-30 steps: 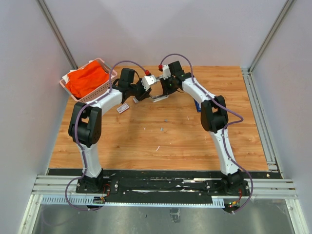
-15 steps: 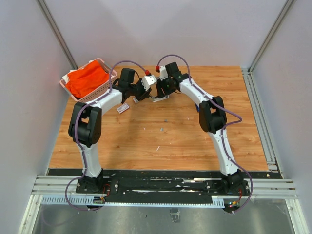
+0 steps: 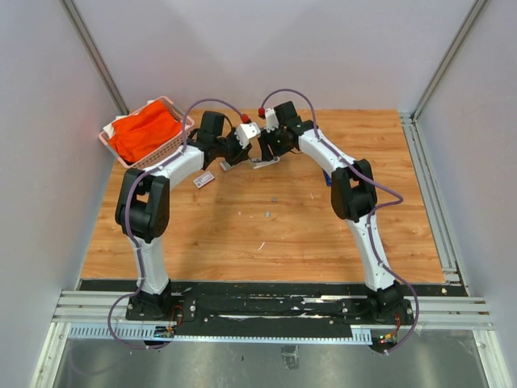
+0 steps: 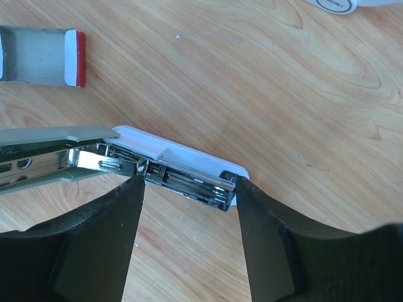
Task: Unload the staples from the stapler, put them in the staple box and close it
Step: Adjust the stapler at the center of the board.
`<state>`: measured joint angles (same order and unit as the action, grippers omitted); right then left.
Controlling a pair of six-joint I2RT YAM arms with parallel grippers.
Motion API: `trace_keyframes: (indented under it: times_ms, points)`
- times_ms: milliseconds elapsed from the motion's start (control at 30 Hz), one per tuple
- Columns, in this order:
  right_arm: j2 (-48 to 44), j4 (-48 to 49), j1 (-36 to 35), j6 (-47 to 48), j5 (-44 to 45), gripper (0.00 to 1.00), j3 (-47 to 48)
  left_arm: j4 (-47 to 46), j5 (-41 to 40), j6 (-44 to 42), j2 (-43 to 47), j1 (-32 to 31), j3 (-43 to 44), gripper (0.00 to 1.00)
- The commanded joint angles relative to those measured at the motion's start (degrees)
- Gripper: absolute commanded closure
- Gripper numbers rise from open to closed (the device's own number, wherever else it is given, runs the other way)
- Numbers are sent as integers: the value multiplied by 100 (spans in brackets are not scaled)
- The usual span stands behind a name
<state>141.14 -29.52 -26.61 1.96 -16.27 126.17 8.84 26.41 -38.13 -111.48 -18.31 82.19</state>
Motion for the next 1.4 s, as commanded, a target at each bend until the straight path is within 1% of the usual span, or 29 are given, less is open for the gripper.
trace_keyframes:
  times_ms: [0, 167, 300, 633, 733, 900, 1000, 1033, 1067, 1133, 1167, 1267, 1333, 1367]
  points:
    - [-345, -212, 47, -33, -35, 38, 193, -46, -617, -152, -294, 22, 130, 100]
    - [-347, -221, 84, -7, -28, 38, 146, -6, -670, -159, -322, -4, 172, 99]
    - [-295, -222, 94, 2, 63, 38, 180, 36, -706, -168, -322, -19, 199, 94]
    - [-24, -67, 95, 131, 513, 38, 339, 83, -674, -190, -305, -37, 203, 90]
    - [21, -33, 95, 162, 530, 37, 329, 92, -673, -200, -295, -49, 201, 87]
    - [58, 1, 87, 157, 505, 37, 332, 100, -694, -219, -313, -46, 219, 85]
    - [71, 9, 86, 165, 504, 36, 329, 109, -689, -221, -321, -50, 239, 81]
    - [72, 15, 86, 160, 507, 33, 328, 116, -690, -221, -322, -49, 244, 79]
    - [80, 11, 78, 163, 503, 31, 333, 118, -689, -211, -328, -50, 244, 78]
    - [80, 13, 69, 164, 518, 31, 327, 118, -686, -210, -330, -50, 247, 75]
    - [85, 16, 68, 160, 513, 30, 324, 118, -690, -208, -330, -50, 245, 70]
    - [78, 14, 60, 173, 522, 30, 321, 111, -690, -204, -330, -49, 247, 67]
    - [72, 13, 52, 174, 539, 30, 324, 109, -690, -200, -330, -48, 245, 61]
    - [68, 16, 51, 174, 545, 29, 321, 109, -690, -203, -330, -48, 245, 60]
